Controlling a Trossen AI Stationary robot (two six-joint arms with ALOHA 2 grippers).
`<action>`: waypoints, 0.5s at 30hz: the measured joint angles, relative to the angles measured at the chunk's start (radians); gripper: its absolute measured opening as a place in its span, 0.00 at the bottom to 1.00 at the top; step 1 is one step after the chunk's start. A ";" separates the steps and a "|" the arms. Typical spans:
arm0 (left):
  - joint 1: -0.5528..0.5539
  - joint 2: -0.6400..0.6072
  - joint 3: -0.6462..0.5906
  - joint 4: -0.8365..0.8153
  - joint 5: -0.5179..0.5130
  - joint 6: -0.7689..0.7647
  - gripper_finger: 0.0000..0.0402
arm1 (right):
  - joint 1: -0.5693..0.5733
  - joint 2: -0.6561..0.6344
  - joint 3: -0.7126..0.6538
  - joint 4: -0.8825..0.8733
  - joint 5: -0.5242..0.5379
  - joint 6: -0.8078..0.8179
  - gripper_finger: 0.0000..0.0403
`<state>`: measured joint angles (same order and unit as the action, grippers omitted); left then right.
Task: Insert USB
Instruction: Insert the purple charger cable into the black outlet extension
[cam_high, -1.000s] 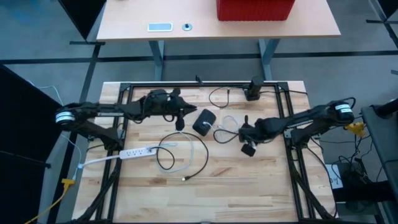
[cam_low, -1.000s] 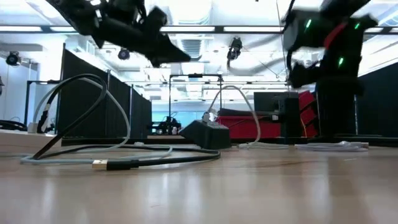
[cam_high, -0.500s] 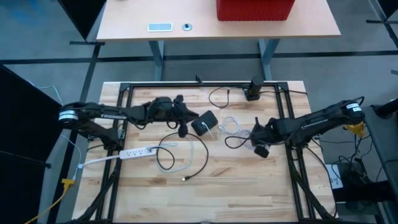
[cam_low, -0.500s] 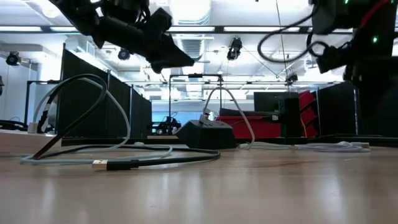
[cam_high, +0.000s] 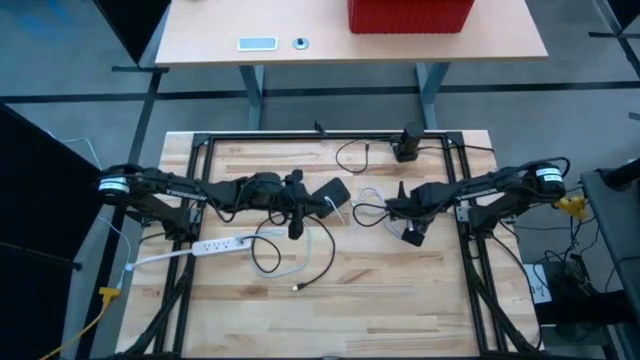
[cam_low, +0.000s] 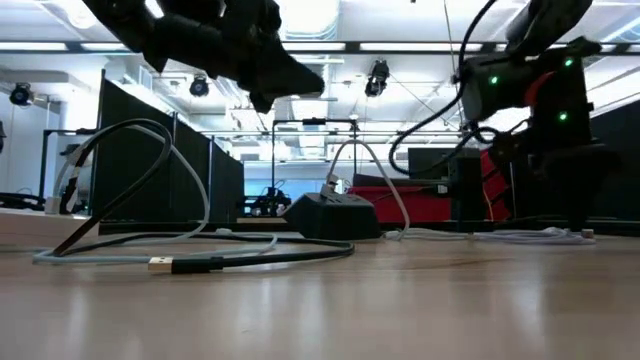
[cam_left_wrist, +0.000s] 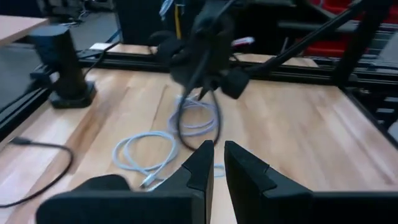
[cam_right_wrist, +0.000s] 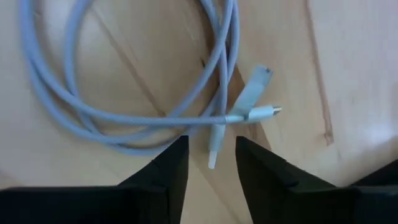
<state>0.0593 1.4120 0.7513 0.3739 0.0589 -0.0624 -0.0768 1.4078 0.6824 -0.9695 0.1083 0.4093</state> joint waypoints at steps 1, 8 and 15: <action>-0.008 0.000 0.000 0.001 0.000 0.001 0.07 | -0.005 0.007 -0.005 -0.001 -0.003 -0.009 0.27; -0.035 0.000 0.000 -0.012 0.001 0.003 0.07 | -0.039 0.037 -0.032 0.054 -0.007 -0.017 0.19; -0.035 0.000 0.000 -0.070 -0.038 0.016 0.07 | -0.034 0.021 -0.034 0.038 -0.008 0.000 0.03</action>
<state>0.0246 1.4124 0.7513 0.3040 0.0209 -0.0459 -0.1111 1.4288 0.6487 -0.9314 0.1005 0.4097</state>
